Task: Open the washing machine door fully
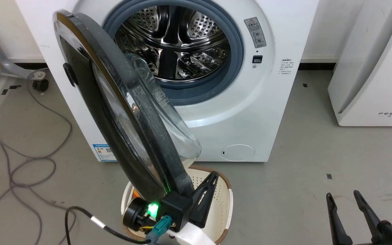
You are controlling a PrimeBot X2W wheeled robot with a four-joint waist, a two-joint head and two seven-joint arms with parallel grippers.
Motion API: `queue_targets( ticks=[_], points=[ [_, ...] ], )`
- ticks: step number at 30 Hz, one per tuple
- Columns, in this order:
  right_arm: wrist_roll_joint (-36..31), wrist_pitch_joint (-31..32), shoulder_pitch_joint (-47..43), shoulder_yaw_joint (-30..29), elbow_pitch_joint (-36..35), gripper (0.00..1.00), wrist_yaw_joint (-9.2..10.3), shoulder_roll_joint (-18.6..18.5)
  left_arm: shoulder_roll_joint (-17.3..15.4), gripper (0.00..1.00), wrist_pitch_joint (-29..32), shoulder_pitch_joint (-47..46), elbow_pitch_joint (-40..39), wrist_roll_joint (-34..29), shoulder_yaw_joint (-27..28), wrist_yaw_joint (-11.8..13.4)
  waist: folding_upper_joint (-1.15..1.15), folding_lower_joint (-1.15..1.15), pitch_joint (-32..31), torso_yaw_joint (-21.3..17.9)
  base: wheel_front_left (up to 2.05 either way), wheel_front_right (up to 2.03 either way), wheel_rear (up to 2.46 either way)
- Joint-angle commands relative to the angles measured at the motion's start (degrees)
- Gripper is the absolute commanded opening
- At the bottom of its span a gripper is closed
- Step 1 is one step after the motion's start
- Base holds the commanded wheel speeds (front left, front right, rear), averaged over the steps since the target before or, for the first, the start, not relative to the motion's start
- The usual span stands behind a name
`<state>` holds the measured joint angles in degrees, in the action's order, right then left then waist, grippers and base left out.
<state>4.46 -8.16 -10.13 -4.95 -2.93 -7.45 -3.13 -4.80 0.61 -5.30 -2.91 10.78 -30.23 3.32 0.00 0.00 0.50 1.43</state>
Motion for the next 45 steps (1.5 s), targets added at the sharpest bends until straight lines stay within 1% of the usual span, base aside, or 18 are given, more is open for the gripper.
queue_targets(
  ticks=[1, 2, 3, 10, 15, 22, 26, 31, 37, 41, 45],
  points=[
    [-0.3, 0.1, -0.5, 0.0, -0.3, 1.0, -0.03, 0.2, -0.3, 0.0, -0.1, 1.1, -0.1, 0.5, 0.8, 0.9, 0.0, 0.0, -0.3, 0.2, 0.0, 0.0, 0.0],
    [-0.3, 0.1, -0.7, -0.1, -0.3, 1.0, -0.03, 0.2, -0.4, 0.0, 0.0, 1.7, -0.4, 0.6, 0.9, 1.3, 0.0, 0.0, -0.4, 0.2, 0.0, 0.0, 0.0],
    [-0.2, 0.2, -1.0, -0.1, -0.3, 1.0, -0.03, 0.2, -0.8, 0.0, 0.6, 4.0, -1.9, 1.0, 1.6, 2.8, 0.0, 0.0, -0.7, 0.4, 0.0, 0.0, 0.0],
    [0.4, 0.4, -1.9, -0.2, -0.1, 1.0, -0.03, 0.2, -2.8, 0.0, 1.7, 9.3, -6.9, 0.9, 4.4, 7.0, 0.0, 0.0, -1.2, 2.3, 0.0, 0.0, 0.0],
    [0.5, 0.4, -2.3, -0.5, -0.1, 1.0, -0.03, 0.2, -3.7, 0.0, 1.7, 12.7, -10.6, 0.8, 5.3, 8.8, 0.0, 0.0, -1.4, 4.1, 0.0, 0.0, 0.0],
    [0.5, 0.6, -2.7, -1.1, -0.1, 1.0, -0.03, 0.2, -5.2, 0.0, 0.8, 17.3, -15.0, 1.0, 8.0, 11.6, 0.0, 0.0, -1.2, 8.9, 0.0, 0.0, 0.0],
    [-0.2, 0.9, -2.6, -1.6, -0.2, 1.0, -0.03, 0.2, -6.2, 0.0, 0.2, 18.8, -15.6, 1.5, 10.2, 12.7, 0.0, 0.0, -0.8, 11.6, 0.0, 0.0, 0.0],
    [-0.5, 1.3, -2.1, -1.9, -0.4, 1.0, -0.03, 0.2, -7.1, 0.0, -0.2, 19.3, -15.4, 3.2, 13.4, 13.6, 0.0, 0.0, -0.6, 14.0, 0.0, 0.0, 0.0],
    [-0.6, 1.8, -1.7, -1.7, -0.6, 1.0, -0.03, 0.2, -8.3, 0.0, -2.0, 19.2, -14.1, 5.2, 19.0, 15.2, 0.0, 0.0, -0.5, 14.8, 0.0, 0.0, 0.0],
    [-0.6, 2.2, -1.7, -1.7, -0.9, 1.0, -0.03, 0.2, -9.4, 0.0, -3.1, 17.7, -12.9, 6.4, 22.5, 15.8, 0.0, 0.0, -0.2, 14.9, 0.0, 0.0, 0.0],
    [-0.7, 2.6, -1.6, -1.6, -1.2, 1.0, -0.03, 0.2, -11.1, 0.0, -4.3, 14.0, -10.8, 7.5, 25.9, 15.5, 0.0, 0.0, 0.0, 14.7, 0.0, 0.0, 0.0]
  ],
)
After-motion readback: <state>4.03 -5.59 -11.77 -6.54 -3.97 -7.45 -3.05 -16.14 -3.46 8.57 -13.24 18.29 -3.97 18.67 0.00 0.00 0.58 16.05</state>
